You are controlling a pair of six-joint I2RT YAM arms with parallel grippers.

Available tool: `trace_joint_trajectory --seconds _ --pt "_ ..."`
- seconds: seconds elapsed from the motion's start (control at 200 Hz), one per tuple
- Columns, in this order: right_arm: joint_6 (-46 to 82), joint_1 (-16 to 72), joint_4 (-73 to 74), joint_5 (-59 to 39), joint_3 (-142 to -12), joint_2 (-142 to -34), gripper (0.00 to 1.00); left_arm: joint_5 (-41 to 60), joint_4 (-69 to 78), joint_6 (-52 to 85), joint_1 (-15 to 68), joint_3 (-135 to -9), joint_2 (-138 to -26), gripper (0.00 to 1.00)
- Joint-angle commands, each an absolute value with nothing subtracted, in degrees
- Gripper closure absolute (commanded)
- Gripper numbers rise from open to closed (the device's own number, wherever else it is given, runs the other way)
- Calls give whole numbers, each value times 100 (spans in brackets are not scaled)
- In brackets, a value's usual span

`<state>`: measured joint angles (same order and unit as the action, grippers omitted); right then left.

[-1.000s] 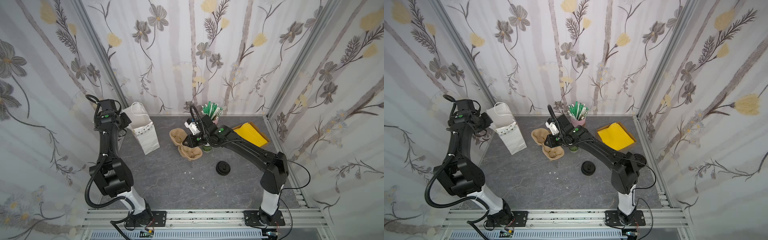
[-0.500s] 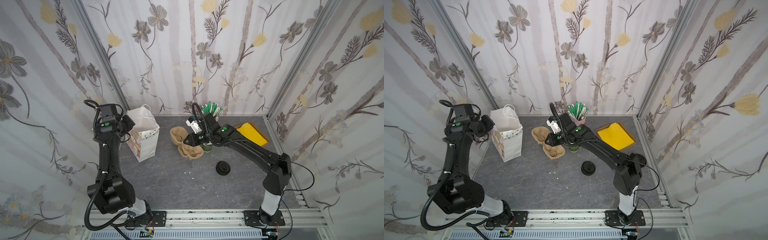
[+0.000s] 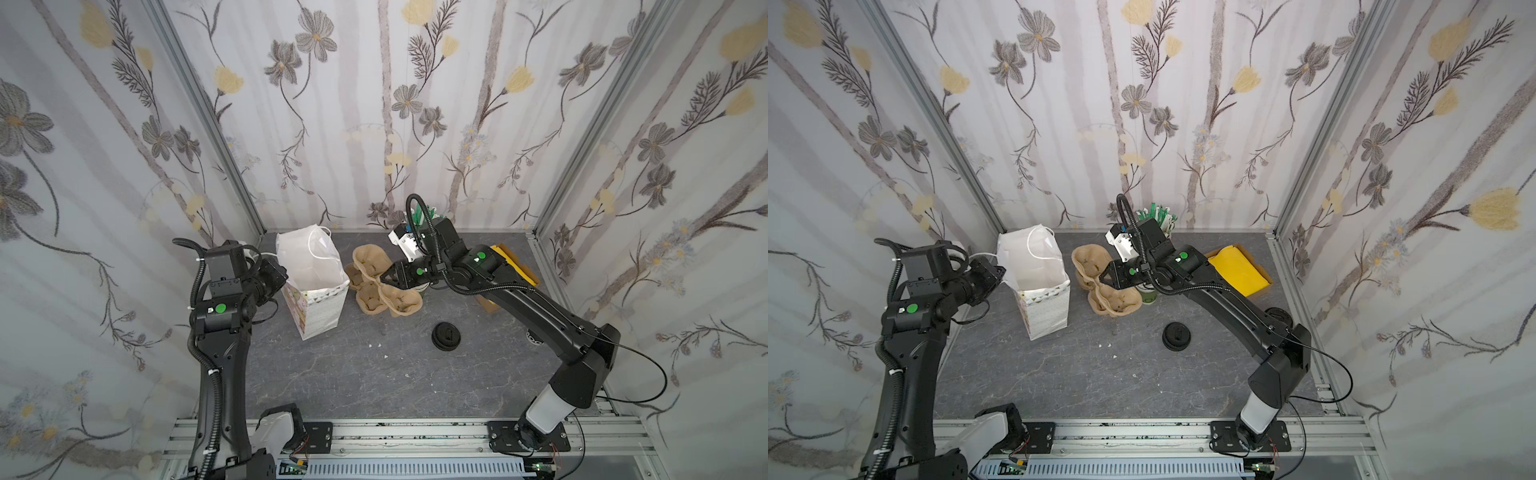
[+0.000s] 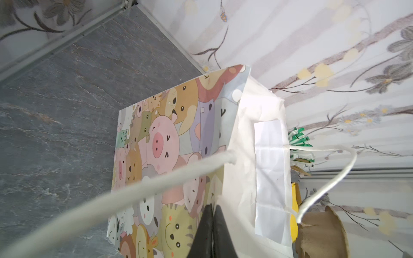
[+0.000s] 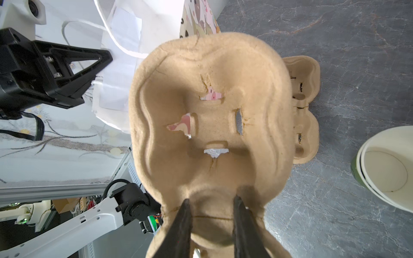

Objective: Pack the takeout coffee
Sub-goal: 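Pull the bag inward with the left gripper while the right carries the carrier over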

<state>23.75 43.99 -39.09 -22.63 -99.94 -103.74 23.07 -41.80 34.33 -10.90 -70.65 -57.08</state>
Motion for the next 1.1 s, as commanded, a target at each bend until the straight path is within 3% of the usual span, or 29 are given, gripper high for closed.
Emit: trace_joint_trajectory --seconds 0.0,0.385,1.094 --pt "2486 4352 -4052 -2321 -9951 -10147 76 2946 -4020 3761 -1063 -6867 -5214 100" --pt "2575 3961 -4565 -2234 -9807 -9375 76 3976 -4019 4257 -646 -6378 -4355 100" --pt "2855 3601 -4832 -1912 -9774 -8557 75 3595 -3853 5207 1461 -5874 -4164 100"
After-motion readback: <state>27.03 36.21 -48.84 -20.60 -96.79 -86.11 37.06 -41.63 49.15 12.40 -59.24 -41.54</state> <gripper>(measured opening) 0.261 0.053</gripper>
